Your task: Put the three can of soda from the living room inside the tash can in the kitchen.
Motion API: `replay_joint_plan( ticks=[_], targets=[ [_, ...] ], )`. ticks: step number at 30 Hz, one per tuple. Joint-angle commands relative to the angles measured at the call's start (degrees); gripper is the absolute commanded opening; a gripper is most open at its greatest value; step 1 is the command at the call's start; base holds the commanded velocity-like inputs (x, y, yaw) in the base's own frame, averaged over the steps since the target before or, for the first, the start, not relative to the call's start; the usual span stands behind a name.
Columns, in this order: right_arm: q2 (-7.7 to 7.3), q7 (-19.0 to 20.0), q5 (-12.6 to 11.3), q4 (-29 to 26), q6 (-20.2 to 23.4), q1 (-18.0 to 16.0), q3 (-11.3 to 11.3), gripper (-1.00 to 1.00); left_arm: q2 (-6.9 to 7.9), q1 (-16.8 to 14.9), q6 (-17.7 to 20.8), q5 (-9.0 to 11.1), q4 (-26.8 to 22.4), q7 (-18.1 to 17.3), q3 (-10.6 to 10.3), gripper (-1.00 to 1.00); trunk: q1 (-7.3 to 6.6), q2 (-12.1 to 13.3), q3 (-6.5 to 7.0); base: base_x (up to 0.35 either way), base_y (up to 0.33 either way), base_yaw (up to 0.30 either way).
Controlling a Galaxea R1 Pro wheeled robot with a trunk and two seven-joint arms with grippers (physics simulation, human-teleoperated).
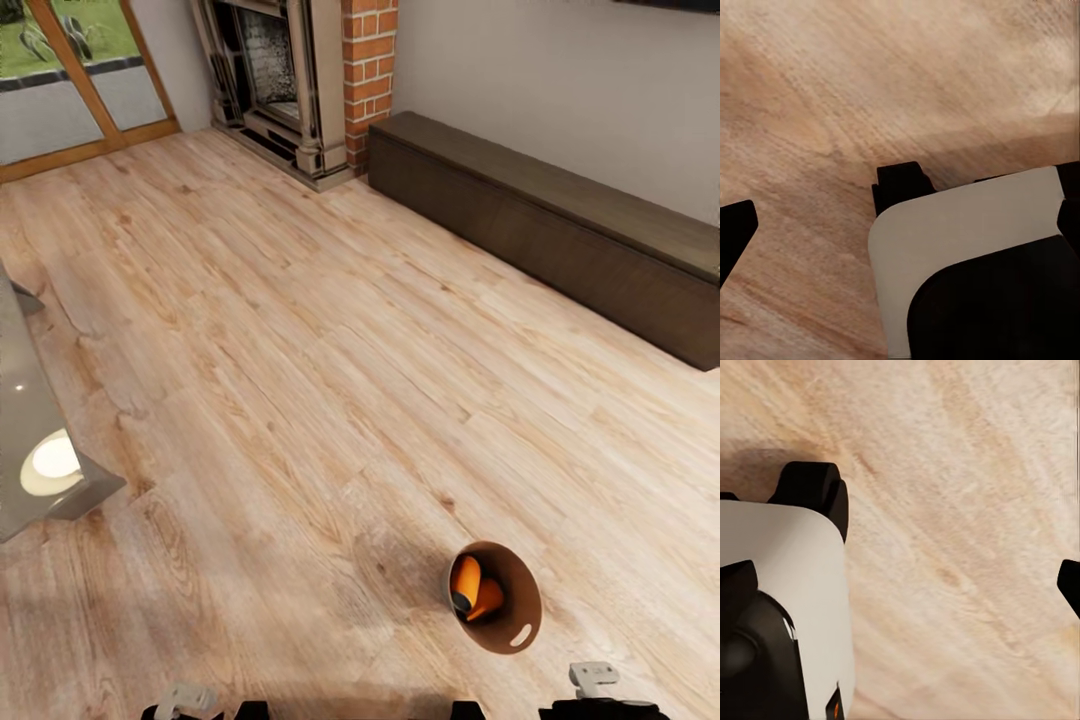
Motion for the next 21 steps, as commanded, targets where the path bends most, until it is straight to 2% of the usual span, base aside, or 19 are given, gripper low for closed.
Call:
replay_joint_plan(
  ticks=[1, 6, 18, 21],
  targets=[
    [0.08, -0.2, -0.1, 0.0, -0.2, 0.0, 0.0, 1.00, -0.02, 0.0, 0.0, 0.0, 0.0, 0.0, 0.0, 1.00, -0.23, 0.4, 0.27, 0.000, 0.000, 0.000],
    [0.59, -1.5, -0.3, 0.0, -1.1, 0.3, 0.0, 1.00, -0.15, 0.1, -0.1, -0.3, 0.0, 0.0, -0.1, 1.00, -1.32, 2.4, 1.60, 0.000, 0.000, 0.000],
    [0.80, -1.8, -0.3, 0.1, -1.3, 0.3, 0.1, 1.00, 0.13, 0.2, -0.1, -0.1, 0.0, 0.0, 0.0, 1.00, -3.96, 7.2, 4.84, 0.000, 0.000, 0.000],
    [0.90, -1.8, -0.3, 0.7, -1.4, 1.3, 0.1, 1.00, 0.67, 0.2, -0.7, 0.1, 2.6, 0.4, 0.1, 1.00, -4.62, 8.4, 5.66, 0.000, 0.000, 0.000]
  ],
)
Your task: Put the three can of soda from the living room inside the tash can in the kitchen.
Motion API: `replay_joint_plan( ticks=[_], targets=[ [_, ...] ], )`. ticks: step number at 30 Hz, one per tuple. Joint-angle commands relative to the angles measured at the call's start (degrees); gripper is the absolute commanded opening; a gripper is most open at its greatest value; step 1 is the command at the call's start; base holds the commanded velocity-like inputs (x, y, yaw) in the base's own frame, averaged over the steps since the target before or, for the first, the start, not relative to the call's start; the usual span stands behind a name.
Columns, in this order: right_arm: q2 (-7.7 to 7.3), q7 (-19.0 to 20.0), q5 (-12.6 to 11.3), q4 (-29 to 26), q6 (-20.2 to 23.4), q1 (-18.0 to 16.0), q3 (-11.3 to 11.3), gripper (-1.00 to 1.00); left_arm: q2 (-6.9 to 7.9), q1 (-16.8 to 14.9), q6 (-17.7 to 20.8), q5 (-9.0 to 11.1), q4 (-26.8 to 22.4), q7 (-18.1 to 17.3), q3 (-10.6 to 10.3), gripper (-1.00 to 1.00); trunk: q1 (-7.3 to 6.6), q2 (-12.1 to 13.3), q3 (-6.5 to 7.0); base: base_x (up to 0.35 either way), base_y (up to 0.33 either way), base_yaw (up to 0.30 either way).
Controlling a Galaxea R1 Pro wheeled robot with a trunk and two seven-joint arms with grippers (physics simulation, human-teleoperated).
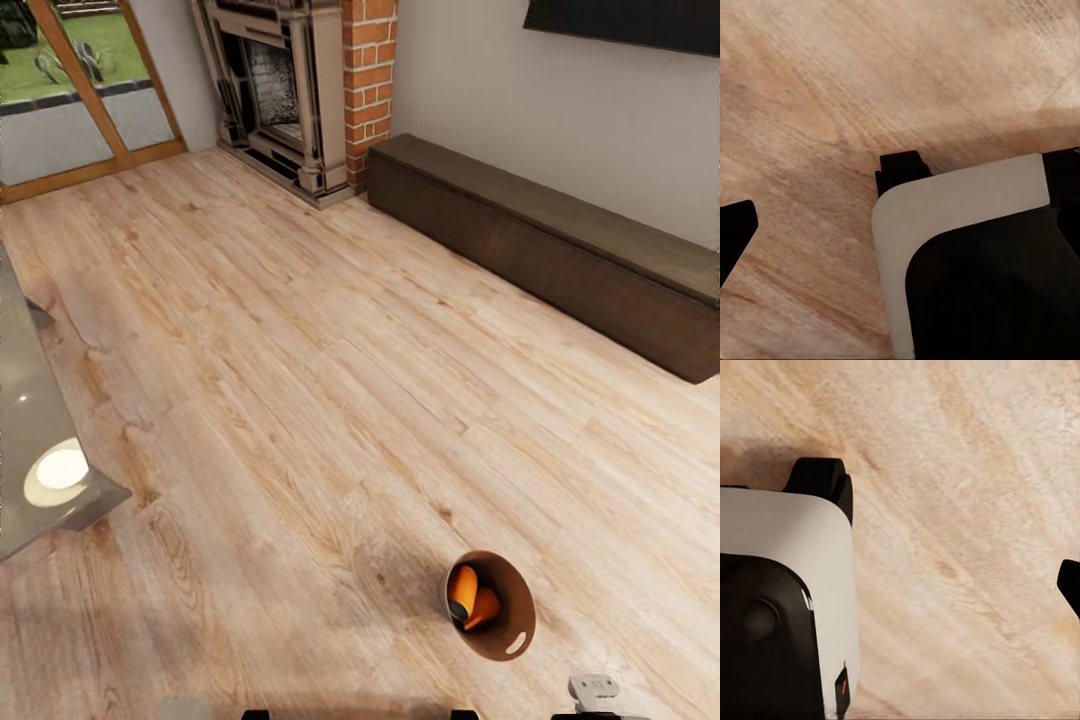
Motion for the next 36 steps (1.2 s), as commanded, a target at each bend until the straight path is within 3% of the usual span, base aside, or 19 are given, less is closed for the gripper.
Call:
replay_joint_plan(
  ticks=[1, 8, 10, 16, 17, 27, 36],
  targets=[
    [0.02, 0.0, 0.0, 0.3, 0.0, 0.3, 0.0, 1.00, 0.26, 0.0, -0.5, 0.1, 1.0, 0.3, 0.1, 1.00, -0.22, 0.4, 0.28, 0.000, 0.000, 0.000],
    [0.11, 0.0, -0.4, 3.0, -2.4, 2.4, -0.1, 1.00, 2.10, 0.4, -3.7, 0.1, 6.5, 4.6, 2.4, 1.00, -1.76, 3.2, 2.18, 0.000, 0.000, 0.000],
    [0.90, 0.0, -0.6, 4.0, -4.0, 4.1, -0.1, 1.00, 3.37, 2.1, -3.8, 0.5, 7.4, 5.7, 3.2, 1.00, -2.20, 4.0, 2.72, 0.000, 0.000, 0.000],
    [1.96, -0.1, -0.6, 4.3, -4.6, 6.1, -0.2, 1.00, 4.92, 3.6, -1.5, 3.8, 7.8, 6.1, 3.4, 1.00, -3.52, 6.4, 4.35, 0.000, 0.000, 0.000],
    [2.57, -1.2, -0.6, 4.4, -4.8, 7.1, -0.2, 1.00, 5.66, 4.5, -0.5, 5.2, 7.8, 6.2, 3.5, 1.00, -3.74, 6.8, 4.62, 0.000, 0.000, 0.000],
    [4.66, -3.6, -0.7, 4.4, -5.0, 10.6, -0.2, 1.00, 6.07, 5.2, 1.3, 5.9, 7.9, 6.3, 3.4, 1.00, -5.94, 10.8, 7.33, 0.000, 0.000, 0.000],
    [4.90, -4.0, -0.6, 4.4, -7.3, 12.6, -0.3, 1.00, 5.76, 5.3, 1.7, 5.8, 8.5, 7.1, 3.3, 1.00, -7.91, 14.5, 9.76, 0.000, 0.000, 0.000]
  ],
)
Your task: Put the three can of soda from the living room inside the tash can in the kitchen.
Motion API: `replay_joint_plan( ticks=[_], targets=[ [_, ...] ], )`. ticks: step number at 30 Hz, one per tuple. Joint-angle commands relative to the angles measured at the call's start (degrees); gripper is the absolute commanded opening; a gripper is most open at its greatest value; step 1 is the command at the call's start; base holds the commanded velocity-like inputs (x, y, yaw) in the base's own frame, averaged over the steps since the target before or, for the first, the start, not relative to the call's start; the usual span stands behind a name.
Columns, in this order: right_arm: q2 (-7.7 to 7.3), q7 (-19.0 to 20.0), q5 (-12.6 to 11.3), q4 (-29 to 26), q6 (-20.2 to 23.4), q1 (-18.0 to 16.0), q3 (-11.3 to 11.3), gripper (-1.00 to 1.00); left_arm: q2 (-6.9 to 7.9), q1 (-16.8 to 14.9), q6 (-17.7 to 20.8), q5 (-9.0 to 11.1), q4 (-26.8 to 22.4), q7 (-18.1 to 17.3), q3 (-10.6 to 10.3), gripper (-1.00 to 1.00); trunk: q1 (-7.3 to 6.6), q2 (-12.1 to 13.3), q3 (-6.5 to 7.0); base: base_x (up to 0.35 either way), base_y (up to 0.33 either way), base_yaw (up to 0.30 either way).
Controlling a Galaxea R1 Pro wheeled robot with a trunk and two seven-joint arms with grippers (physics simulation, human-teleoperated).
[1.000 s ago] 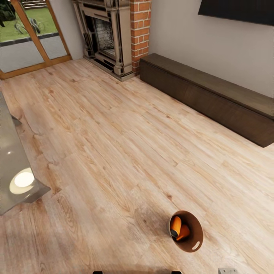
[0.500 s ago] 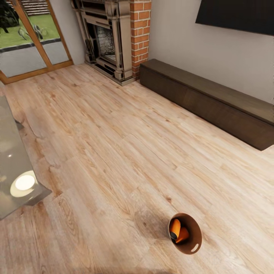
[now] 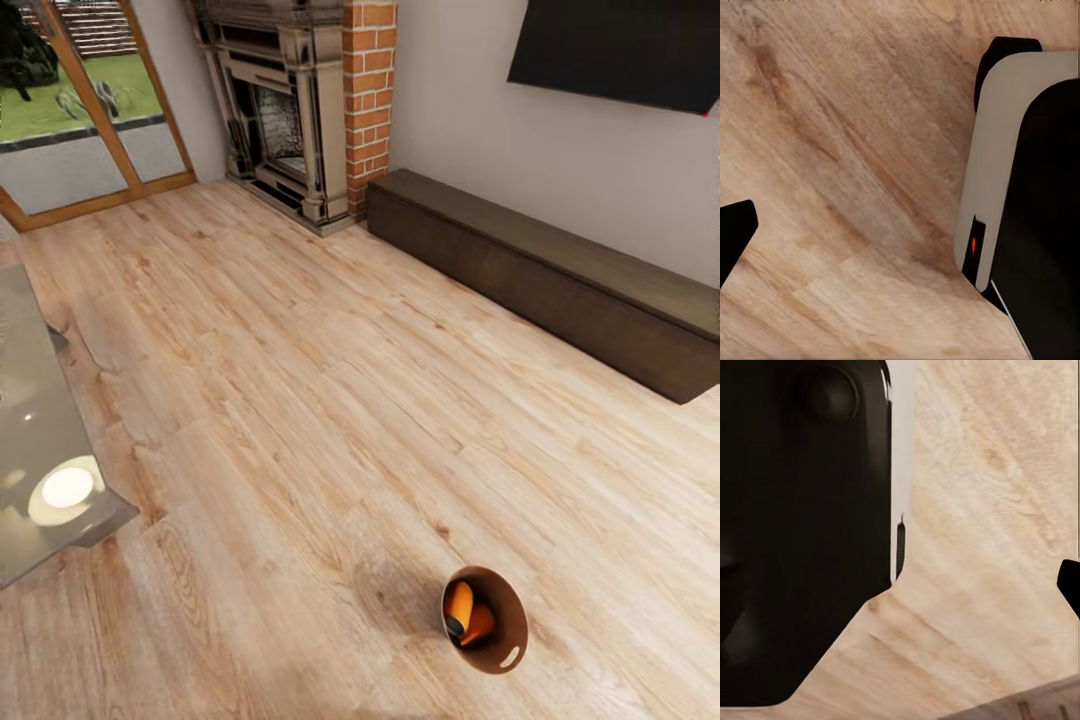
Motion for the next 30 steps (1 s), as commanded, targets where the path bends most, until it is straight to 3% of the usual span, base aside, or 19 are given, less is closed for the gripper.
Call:
replay_joint_plan(
  ticks=[1, 8, 17, 26, 30],
  targets=[
    [-0.03, -0.1, 0.0, 0.0, -0.1, 0.2, 0.0, 1.00, -0.04, 0.0, -0.1, 0.0, 0.0, 0.0, 0.0, 1.00, -0.22, 0.4, 0.28, 0.000, 0.000, 0.000],
    [-0.30, -0.3, 0.0, 0.0, -0.6, 1.2, -0.1, 1.00, -0.35, 0.0, -0.6, -0.1, 0.1, 0.1, -0.2, 1.00, -1.76, 3.2, 2.18, 0.000, 0.000, 0.000],
    [-1.06, -0.5, 0.0, 0.0, -2.2, 3.3, -0.4, 1.00, -2.36, 0.7, -0.9, -0.3, 0.1, 0.0, -0.3, 1.00, -3.74, 6.8, 4.62, 0.000, 0.000, 0.000],
    [-2.47, -0.7, -3.1, 0.0, -3.6, 4.6, -2.4, 1.00, -2.87, 0.8, -0.7, -0.3, 0.2, -0.5, -0.3, 1.00, -5.72, 10.4, 7.05, 0.000, 0.000, 0.000],
    [-2.67, -0.7, -3.9, 0.0, -4.3, 5.0, -2.7, 1.00, -2.93, 3.6, -0.1, -0.3, 0.4, -0.6, -0.3, 1.00, -6.59, 12.0, 8.14, 0.000, 0.000, 0.000]
  ],
)
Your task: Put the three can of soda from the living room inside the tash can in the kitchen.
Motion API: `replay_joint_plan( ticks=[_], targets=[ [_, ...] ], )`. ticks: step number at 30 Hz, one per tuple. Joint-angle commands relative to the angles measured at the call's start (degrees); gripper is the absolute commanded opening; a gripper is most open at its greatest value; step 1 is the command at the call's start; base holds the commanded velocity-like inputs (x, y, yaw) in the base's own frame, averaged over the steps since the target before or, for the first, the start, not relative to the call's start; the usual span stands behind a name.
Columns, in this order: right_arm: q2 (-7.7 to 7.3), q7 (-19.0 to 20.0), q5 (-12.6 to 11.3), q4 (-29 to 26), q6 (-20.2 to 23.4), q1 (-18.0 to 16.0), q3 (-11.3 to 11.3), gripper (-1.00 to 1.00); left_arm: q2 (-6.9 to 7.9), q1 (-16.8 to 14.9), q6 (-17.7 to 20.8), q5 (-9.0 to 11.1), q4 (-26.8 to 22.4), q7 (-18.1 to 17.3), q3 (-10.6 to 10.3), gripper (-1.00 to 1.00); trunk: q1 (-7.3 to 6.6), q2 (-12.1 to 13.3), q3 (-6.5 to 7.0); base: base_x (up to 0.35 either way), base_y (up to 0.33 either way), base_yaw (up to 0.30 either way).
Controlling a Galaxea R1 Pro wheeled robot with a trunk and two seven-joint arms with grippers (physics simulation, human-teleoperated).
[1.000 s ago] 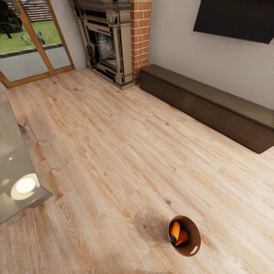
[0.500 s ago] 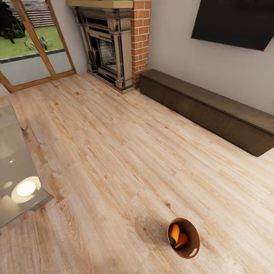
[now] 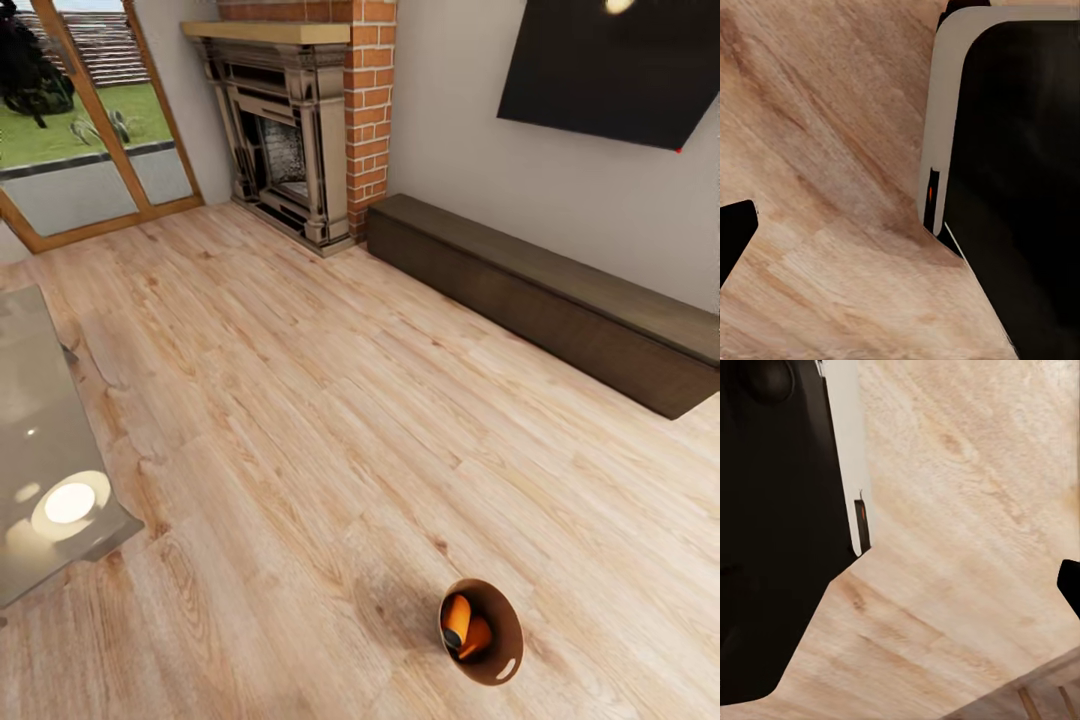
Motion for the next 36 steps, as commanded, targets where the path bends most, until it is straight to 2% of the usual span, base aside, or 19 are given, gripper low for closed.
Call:
replay_joint_plan(
  ticks=[1, 14, 36],
  targets=[
    [-0.01, 0.0, 0.0, 0.0, 0.0, 0.0, 0.0, 1.00, 0.01, 0.5, 0.0, 0.0, 0.0, 0.0, 0.1, 1.00, -0.22, 0.4, 0.29, 0.000, 0.000, 0.000],
    [0.53, 0.0, -0.1, 0.0, -0.2, 0.1, 0.0, 1.00, -0.05, 5.0, -0.7, 0.1, 0.0, 0.9, 0.1, 1.00, -3.08, 5.6, 3.81, 0.000, 0.000, 0.000],
    [1.00, 0.0, 0.3, -0.1, -0.2, 0.1, 0.1, 1.00, -0.07, 5.7, -0.8, 0.1, 0.0, 1.3, 0.1, 1.00, -7.91, 14.5, 9.76, 0.000, 0.000, 0.000]
  ],
)
